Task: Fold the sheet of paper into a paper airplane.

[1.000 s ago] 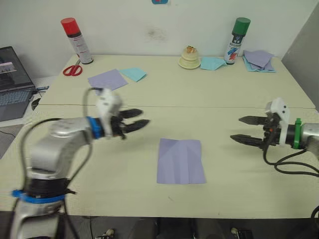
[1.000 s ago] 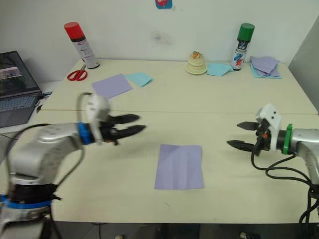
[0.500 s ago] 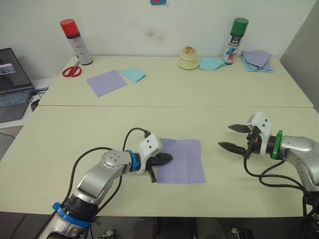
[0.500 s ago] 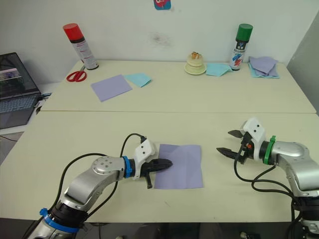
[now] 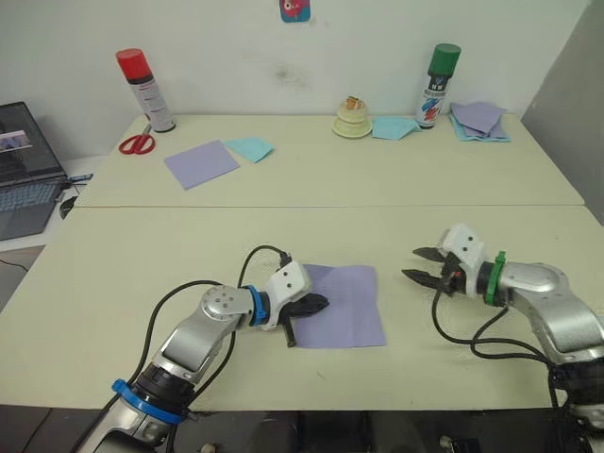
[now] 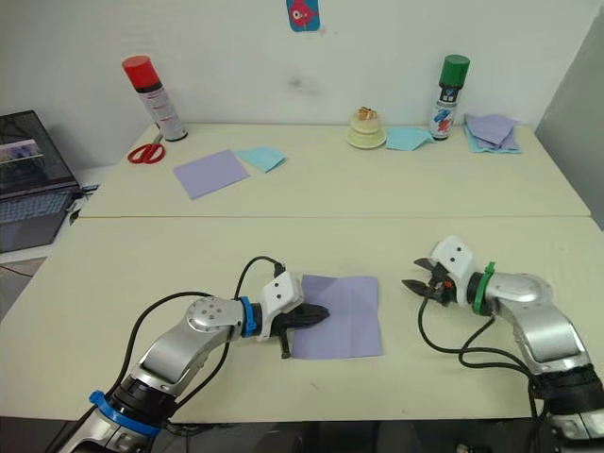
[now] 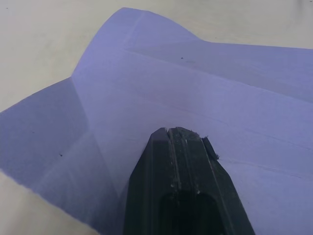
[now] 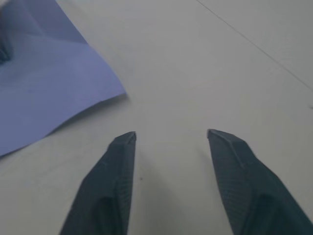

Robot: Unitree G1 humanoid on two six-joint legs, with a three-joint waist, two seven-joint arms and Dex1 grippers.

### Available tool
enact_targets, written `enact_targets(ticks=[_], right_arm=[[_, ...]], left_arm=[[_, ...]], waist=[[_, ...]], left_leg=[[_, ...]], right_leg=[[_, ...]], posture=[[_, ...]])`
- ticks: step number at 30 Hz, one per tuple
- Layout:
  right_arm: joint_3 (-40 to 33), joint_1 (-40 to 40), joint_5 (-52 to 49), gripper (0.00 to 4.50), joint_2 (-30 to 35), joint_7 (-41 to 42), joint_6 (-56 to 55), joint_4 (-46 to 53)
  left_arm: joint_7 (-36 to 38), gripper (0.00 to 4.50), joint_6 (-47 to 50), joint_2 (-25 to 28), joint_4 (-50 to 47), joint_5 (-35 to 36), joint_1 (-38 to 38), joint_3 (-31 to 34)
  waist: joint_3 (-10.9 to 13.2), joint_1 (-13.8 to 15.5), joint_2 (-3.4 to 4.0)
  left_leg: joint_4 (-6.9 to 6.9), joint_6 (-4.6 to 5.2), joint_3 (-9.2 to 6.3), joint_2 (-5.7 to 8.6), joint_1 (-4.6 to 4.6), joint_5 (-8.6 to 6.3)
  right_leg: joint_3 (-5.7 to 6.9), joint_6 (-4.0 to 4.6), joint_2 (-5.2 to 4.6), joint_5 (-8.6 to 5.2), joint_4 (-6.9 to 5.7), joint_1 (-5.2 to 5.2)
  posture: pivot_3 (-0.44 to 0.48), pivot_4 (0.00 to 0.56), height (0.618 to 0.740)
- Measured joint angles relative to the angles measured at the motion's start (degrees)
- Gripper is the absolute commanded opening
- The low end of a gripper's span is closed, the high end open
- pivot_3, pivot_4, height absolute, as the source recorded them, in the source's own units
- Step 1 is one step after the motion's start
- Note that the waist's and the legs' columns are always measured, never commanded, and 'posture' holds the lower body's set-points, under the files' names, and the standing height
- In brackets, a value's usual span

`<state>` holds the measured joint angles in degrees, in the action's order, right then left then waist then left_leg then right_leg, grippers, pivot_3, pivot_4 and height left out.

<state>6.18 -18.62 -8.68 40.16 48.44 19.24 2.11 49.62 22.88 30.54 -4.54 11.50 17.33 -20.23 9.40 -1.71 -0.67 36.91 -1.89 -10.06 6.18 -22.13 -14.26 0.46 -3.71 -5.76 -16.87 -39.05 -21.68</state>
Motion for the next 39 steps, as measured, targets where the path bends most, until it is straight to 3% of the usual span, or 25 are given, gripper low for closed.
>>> enact_targets(ticks=[4, 13, 22, 28, 34, 39], right_arm=[[4.7, -2.12, 3.68, 0.01, -1.57, 1.39, -5.27, -3.98], [8.04, -2.84, 5.57, 0.01, -1.41, 6.32, -6.06, -4.95], [8.18, -0.25, -2.39, 0.01, -7.86, 7.83, 9.09, 1.7], [3.63, -0.28, -11.07, 0.01, -11.43, 7.44, 18.73, 3.58], [4.81, -0.39, -13.49, 0.01, -15.38, 6.2, 20.59, 7.6], [8.86, -2.4, -11.47, 0.01, -18.08, 5.3, 17.95, 4.75]], left_arm=[[0.0, 0.0, -0.81, -0.09, 0.52, -0.02, -0.19, 0.1], [-0.46, 0.0, -0.85, -0.02, -0.6, -0.02, -2.18, 1.55], [-1.43, 0.0, -0.74, 0.0, -1.72, -0.17, -3.27, 2.15], [-1.53, 0.0, -0.74, 0.0, -1.8, -0.37, -3.41, 2.15], [-1.48, 0.0, -0.26, 0.79, -2.14, -0.83, -3.48, 2.23], [-0.69, 0.0, 3.94, 2.15, -3.04, 0.97, -3.99, 4.18]], waist=[[-0.01, -0.02, 0.02], [-0.15, -0.04, 0.0], [-0.25, -0.01, 0.0], [-0.25, 0.02, 0.0], [-0.26, -0.02, 0.01], [-0.27, -0.15, 0.03]], left_leg=[[-0.05, 0.02, -0.01, -0.02, 0.25, -0.02], [-0.05, 0.01, -0.12, -0.03, 0.26, -0.02], [-0.07, 0.0, -0.17, -0.09, 0.27, -0.04], [-0.1, 0.01, -0.19, -0.08, 0.26, -0.04], [-0.17, 0.0, -0.22, -0.12, 0.29, -0.05], [-0.24, -0.01, -0.22, -0.12, 0.36, -0.05]], right_leg=[[-0.02, 0.0, 0.05, 0.0, 0.04, 0.24], [-0.02, 0.01, 0.09, -0.01, 0.06, 0.25], [-0.04, 0.02, 0.15, -0.01, 0.08, 0.25], [-0.03, 0.02, 0.15, -0.01, 0.09, 0.24], [-0.03, 0.01, 0.15, -0.01, 0.1, 0.22], [-0.05, 0.01, 0.23, -0.01, 0.1, 0.19]], posture=[[0.0, 0.15, 0.74], [0.0, 0.15, 0.74], [0.0, 0.15, 0.74], [0.0, 0.15, 0.74], [0.0, 0.15, 0.74], [0.0, 0.15, 0.74]])
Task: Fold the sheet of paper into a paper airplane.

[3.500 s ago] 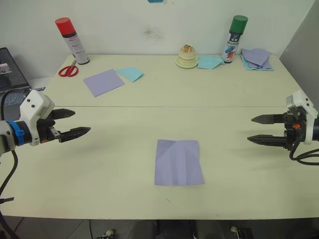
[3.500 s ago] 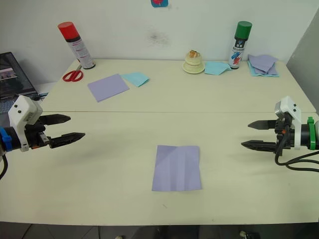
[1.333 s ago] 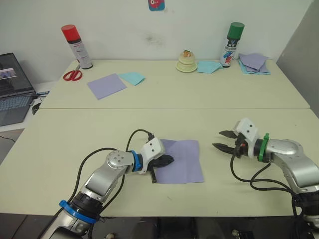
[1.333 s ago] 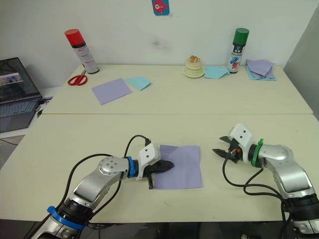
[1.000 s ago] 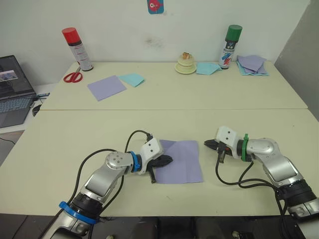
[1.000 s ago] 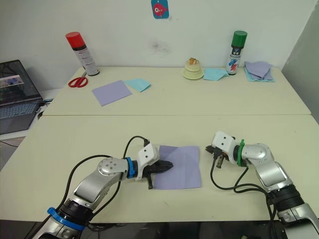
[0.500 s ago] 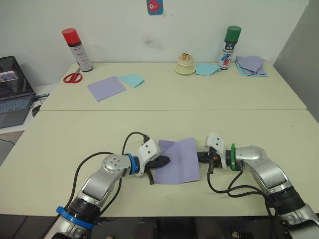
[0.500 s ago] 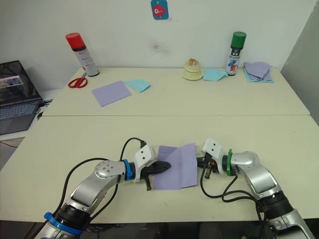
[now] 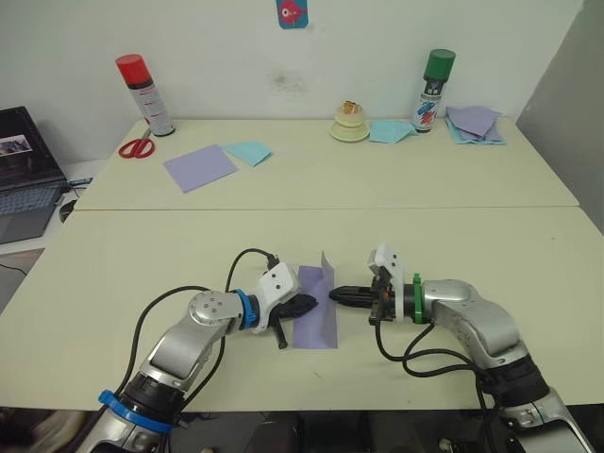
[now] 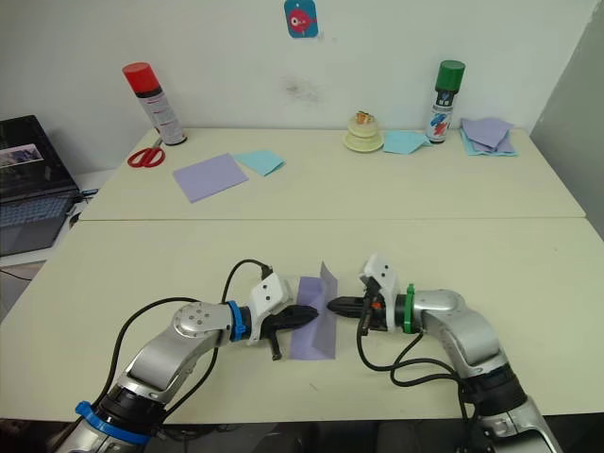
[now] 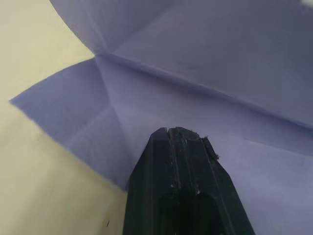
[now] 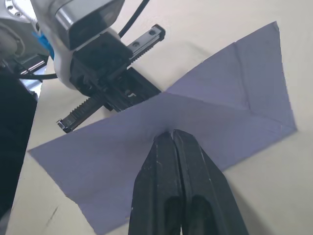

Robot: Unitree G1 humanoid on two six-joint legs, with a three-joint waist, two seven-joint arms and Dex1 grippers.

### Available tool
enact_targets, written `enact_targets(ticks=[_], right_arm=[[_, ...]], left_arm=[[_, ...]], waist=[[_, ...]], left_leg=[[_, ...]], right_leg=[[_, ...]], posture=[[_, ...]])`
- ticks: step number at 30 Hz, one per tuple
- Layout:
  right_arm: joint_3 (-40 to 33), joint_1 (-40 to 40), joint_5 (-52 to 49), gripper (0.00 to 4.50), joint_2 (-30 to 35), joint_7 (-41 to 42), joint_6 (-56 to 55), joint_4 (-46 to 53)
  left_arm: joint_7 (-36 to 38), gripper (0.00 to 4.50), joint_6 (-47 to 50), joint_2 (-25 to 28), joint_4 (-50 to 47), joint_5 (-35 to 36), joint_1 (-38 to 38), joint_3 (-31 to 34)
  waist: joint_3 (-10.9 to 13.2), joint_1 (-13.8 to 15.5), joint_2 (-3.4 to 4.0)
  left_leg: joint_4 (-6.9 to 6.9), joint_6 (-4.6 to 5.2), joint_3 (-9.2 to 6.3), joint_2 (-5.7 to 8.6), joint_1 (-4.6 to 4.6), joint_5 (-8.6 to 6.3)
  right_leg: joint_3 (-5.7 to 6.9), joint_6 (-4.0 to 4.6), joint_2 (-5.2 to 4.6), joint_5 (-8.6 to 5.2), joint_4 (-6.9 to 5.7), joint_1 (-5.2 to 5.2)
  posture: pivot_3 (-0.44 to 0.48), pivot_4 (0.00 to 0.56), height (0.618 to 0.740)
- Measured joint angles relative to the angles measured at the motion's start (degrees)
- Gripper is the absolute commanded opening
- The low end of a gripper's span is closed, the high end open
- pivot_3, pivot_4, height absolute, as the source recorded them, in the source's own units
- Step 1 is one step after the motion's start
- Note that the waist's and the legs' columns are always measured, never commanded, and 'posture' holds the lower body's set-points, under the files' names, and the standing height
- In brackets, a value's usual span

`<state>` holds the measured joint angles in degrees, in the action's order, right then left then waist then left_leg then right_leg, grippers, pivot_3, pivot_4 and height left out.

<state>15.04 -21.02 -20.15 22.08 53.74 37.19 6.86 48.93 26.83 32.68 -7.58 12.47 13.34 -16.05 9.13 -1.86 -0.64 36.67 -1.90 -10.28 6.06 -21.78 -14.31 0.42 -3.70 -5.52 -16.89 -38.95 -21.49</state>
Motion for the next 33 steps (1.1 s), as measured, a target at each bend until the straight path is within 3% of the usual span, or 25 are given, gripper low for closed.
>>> enact_targets(ticks=[13, 23, 27, 33], right_arm=[[7.8, -6.87, 10.44, 0.01, -1.74, 1.02, -12.48, -14.63], [9.23, -9.13, 12.91, 0.01, -1.8, 1.53, -17.35, -17.93], [9.23, -9.17, 12.91, 0.01, -1.84, 1.62, -17.55, -18.03], [9.03, -9.13, 12.86, 0.01, -1.84, 1.61, -16.76, -17.63]], left_arm=[[0.31, 0.0, 1.67, 3.28, -0.95, 0.97, -1.6, 3.67], [-0.78, 0.0, 8.65, 3.46, -4.6, 8.88, -1.05, 15.39], [-0.74, 0.0, 10.25, 2.17, -7.69, 10.16, -0.71, 13.43], [-1.07, 0.0, 9.23, 1.17, -7.12, 5.58, -1.9, 4.73]], waist=[[-0.03, -0.14, 0.01], [-0.01, 0.05, -0.01], [-0.01, 0.04, -0.01], [-0.01, 0.09, -0.01]], left_leg=[[-0.24, -0.06, 0.06, -0.19, 0.16, 0.0], [-0.38, -0.24, 0.16, -0.67, 0.12, 0.05], [-0.42, -0.25, 0.27, -0.65, 0.14, 0.05], [-0.47, -0.27, 0.27, -0.65, 0.12, 0.05]], right_leg=[[-0.13, 0.06, 0.22, 0.03, 0.01, -0.04], [-0.03, 0.29, 0.44, 0.12, 0.07, -0.17], [-0.12, 0.3, 0.45, 0.12, 0.08, -0.16], [-0.13, 0.3, 0.47, 0.12, 0.08, -0.19]], posture=[[0.0, 0.15, 0.74], [0.0, 0.15, 0.74], [0.0, 0.15, 0.74], [0.0, 0.15, 0.74]])
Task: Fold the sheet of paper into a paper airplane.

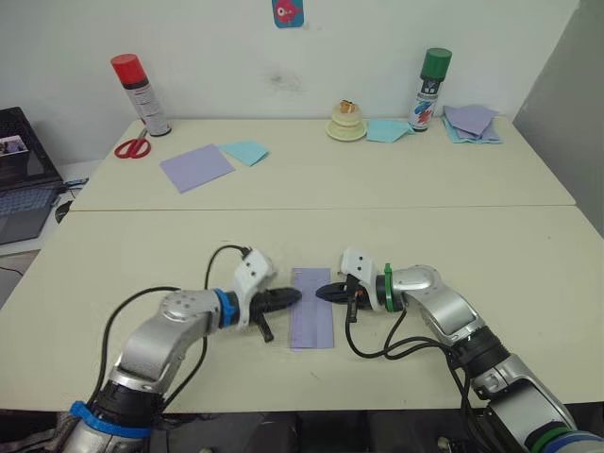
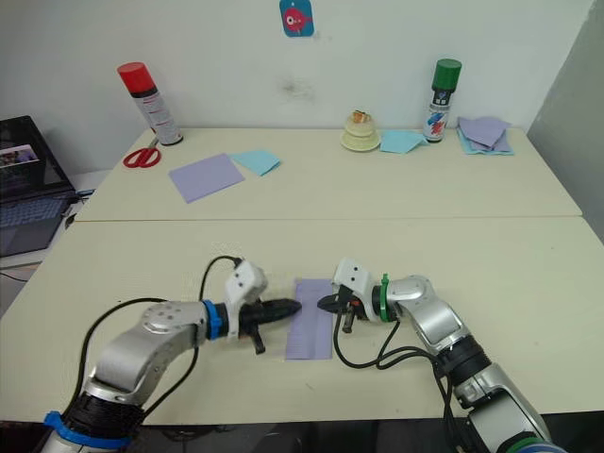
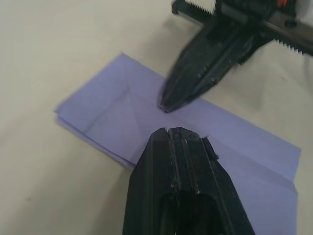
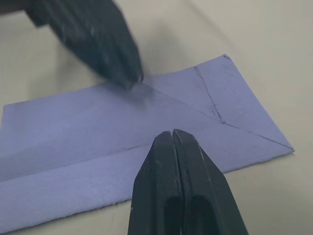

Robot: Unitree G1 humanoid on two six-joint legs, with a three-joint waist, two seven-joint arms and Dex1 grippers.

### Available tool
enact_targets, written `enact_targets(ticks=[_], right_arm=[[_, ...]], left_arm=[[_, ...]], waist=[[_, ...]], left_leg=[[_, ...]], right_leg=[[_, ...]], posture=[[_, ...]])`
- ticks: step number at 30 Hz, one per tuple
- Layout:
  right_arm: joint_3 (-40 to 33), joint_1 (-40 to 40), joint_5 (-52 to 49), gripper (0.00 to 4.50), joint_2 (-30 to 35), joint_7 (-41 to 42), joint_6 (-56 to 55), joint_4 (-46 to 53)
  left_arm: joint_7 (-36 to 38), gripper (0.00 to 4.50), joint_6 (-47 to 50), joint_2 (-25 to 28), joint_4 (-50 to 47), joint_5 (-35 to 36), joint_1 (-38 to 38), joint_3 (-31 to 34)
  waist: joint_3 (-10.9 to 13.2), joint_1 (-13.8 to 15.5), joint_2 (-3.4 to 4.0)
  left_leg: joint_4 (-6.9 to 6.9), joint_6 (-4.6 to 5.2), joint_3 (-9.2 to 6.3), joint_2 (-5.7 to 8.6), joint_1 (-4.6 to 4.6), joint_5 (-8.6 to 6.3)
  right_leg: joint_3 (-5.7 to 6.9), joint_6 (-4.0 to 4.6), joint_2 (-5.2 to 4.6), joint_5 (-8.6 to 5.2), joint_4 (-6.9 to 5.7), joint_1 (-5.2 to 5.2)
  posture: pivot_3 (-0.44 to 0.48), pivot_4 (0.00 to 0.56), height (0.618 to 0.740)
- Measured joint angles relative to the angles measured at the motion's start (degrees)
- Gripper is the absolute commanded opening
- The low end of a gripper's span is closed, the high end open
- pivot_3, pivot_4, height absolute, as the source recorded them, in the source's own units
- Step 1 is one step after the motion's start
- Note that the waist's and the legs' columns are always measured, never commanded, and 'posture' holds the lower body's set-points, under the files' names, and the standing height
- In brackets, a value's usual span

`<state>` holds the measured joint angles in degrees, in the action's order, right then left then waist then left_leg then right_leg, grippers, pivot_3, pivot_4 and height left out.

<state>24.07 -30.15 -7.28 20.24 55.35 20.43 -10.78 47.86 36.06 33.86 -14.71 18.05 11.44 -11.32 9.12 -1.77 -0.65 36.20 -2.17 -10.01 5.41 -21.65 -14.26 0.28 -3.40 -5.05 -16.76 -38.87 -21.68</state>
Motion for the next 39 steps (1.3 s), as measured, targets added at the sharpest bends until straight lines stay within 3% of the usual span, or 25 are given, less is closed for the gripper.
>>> enact_targets(ticks=[9, 14, 19, 28, 39], right_arm=[[-2.99, -0.32, 0.37, 0.01, -2.85, -5.72, -0.85, -3.81], [-5.34, -3.29, 2.78, 0.01, -3.78, -12.05, -5.11, -10.9], [-5.92, -4.29, 3.95, 0.01, -4.28, -13.11, -9.67, -14.43], [-7.73, -0.09, -3.17, 0.01, -1.5, 0.11, -7.61, -2.26], [-0.87, 4.36, 1.46, 0.01, 4.76, 5.5, -4.81, 3.69]], left_arm=[[1.72, 0.0, -10.56, 0.59, 5.75, -5.97, 0.35, -4.52], [2.6, 0.0, -12.01, 0.59, 7.04, -6.35, 0.6, -4.71], [2.83, 0.0, -12.41, 0.44, 7.58, -6.42, 0.76, -4.68], [3.0, 0.0, -12.4, 0.03, 7.75, -6.43, 0.98, -4.67], [2.93, 0.0, -12.33, -0.16, 7.9, -6.54, 1.17, -4.92]], waist=[[-0.1, 0.2, 0.05], [-0.15, 0.16, 0.06], [-0.17, 0.09, 0.05], [-0.13, 0.24, 0.08], [-0.15, 0.38, 0.05]], left_leg=[[-0.12, 0.0, 0.07, 0.01, 0.23, 0.0], [-0.29, 0.02, 0.36, 0.0, 0.68, -0.01], [-0.34, 0.03, 0.58, -0.04, 0.79, -0.01], [-0.35, 0.06, 0.67, -0.03, 0.74, -0.03], [-0.37, 0.08, 0.68, -0.05, 0.74, -0.06]], right_leg=[[-0.06, -0.01, -0.01, -0.02, 0.05, 0.12], [-0.39, -0.09, 0.0, -0.12, 0.06, 0.35], [-0.87, -0.11, 0.06, -0.13, 0.06, 0.37], [-1.01, -0.22, 0.08, -0.19, 0.11, 0.34], [-1.03, -0.28, -0.02, -0.22, 0.26, 0.33]], posture=[[0.0, 0.15, 0.74], [0.0, 0.15, 0.74], [0.0, 0.15, 0.74], [0.0, 0.15, 0.74], [0.0, 0.15, 0.74]])
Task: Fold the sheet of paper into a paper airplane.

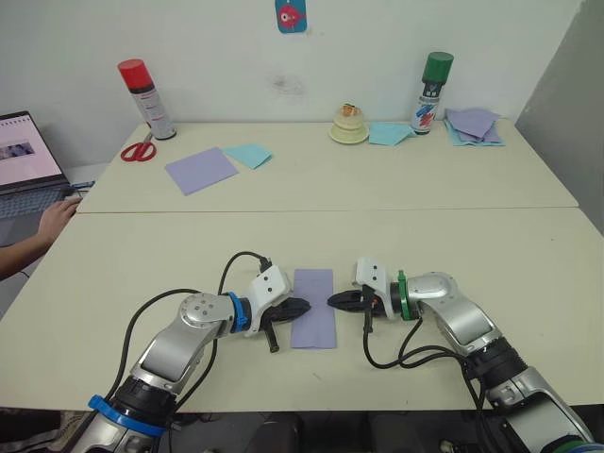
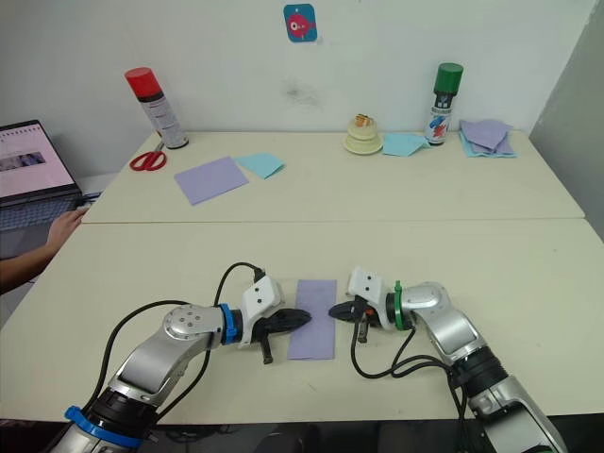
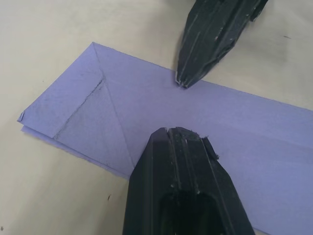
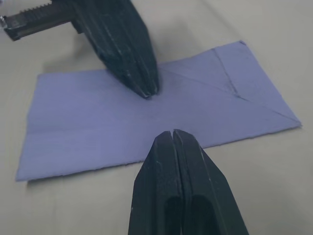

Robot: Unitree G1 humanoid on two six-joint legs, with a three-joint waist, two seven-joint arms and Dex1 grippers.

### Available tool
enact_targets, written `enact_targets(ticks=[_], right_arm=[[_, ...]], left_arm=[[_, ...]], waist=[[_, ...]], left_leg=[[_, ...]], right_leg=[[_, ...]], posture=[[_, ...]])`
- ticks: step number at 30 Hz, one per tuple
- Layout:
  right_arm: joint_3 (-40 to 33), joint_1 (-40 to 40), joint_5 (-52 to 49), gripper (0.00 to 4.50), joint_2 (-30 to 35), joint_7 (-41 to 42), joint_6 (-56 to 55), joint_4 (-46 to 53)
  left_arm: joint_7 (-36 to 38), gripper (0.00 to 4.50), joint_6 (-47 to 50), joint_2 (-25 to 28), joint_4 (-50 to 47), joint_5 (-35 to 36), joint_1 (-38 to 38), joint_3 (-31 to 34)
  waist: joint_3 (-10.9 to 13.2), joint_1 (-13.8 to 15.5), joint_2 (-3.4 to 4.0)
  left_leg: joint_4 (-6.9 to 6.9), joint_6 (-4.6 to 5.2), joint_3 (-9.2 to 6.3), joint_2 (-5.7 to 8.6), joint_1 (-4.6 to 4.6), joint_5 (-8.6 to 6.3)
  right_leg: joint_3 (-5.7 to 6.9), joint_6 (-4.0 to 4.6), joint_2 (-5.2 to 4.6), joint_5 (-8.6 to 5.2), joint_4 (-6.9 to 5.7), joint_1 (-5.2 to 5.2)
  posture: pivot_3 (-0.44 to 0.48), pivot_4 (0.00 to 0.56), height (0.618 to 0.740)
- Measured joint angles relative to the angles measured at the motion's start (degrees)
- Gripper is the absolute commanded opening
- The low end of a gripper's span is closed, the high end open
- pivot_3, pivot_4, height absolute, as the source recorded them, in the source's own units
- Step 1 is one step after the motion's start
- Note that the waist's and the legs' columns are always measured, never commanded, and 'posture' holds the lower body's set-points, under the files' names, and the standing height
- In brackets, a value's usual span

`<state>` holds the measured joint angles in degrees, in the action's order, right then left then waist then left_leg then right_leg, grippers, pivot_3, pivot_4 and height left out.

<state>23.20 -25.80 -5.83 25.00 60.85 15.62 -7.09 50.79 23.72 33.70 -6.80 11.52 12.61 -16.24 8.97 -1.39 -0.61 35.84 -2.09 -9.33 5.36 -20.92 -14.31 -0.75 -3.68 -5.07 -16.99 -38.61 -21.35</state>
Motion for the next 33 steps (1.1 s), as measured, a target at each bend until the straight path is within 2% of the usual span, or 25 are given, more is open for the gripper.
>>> enact_targets(ticks=[11, 15, 20, 23, 29, 33], right_arm=[[3.64, 2.5, -1.32, 0.01, 2.95, 8.57, 4.52, 6.75], [6.62, 2.63, -2.04, 0.01, 7.52, 14.69, 5.17, 9.77], [7.0, 2.62, -3.31, 0.01, 9.73, 17.86, 7.72, 11.58], [5.0, 2.63, -5.14, 0.01, 9.29, 17.06, 10.23, 11.0], [-3.04, -0.91, -8.35, 0.01, 6.26, 9.78, 14.12, 11.53], [-2.2, -0.84, -5.95, 0.01, 2.5, 3.62, 13.08, 10.6]], left_arm=[[0.01, 0.0, 0.14, 0.02, -0.2, 0.0, -0.14, -0.06], [0.01, 0.0, 0.27, 0.02, -0.36, 0.0, -0.04, -0.31], [0.09, 0.0, 0.28, 0.01, -0.7, 0.02, -0.21, -0.6], [-0.02, 0.0, 0.25, -0.16, -0.66, 0.02, -0.23, -0.63], [-0.15, 0.0, -0.58, -1.42, 0.63, 0.0, 0.3, -0.58], [-0.14, 0.0, -1.43, -2.01, 1.43, -0.01, 0.79, -0.71]], waist=[[-0.05, 0.06, -0.05], [-0.13, 0.08, 0.04], [-0.19, 0.53, -0.06], [-0.12, 1.03, -0.07], [-0.05, 1.33, -0.06], [-0.05, 1.58, -0.06]], left_leg=[[-0.02, 0.03, 0.0, -0.05, 0.02, -0.07], [-0.08, 0.15, -0.06, -0.07, 0.03, -0.14], [-0.07, 0.24, -0.02, -0.03, 0.01, -0.28], [-0.07, 0.23, -0.02, -0.04, 0.0, -0.29], [-0.05, 0.22, -0.03, -0.05, -0.02, -0.29], [-0.05, 0.22, -0.03, 0.0, -0.06, -0.28]], right_leg=[[0.02, -0.01, -0.01, -0.01, 0.18, 0.01], [0.13, -0.13, 0.01, 0.06, 0.65, 0.13], [0.09, -0.17, -0.01, 0.08, 0.87, 0.18], [0.07, -0.17, -0.03, 0.08, 0.88, 0.14], [0.03, -0.26, -0.02, 0.15, 0.85, 0.11], [0.02, -0.26, -0.02, 0.15, 0.87, 0.08]], posture=[[0.0, 0.15, 0.74], [0.0, 0.15, 0.74], [0.0, 0.15, 0.74], [0.0, 0.15, 0.74], [0.0, 0.15, 0.74], [0.0, 0.15, 0.74]])
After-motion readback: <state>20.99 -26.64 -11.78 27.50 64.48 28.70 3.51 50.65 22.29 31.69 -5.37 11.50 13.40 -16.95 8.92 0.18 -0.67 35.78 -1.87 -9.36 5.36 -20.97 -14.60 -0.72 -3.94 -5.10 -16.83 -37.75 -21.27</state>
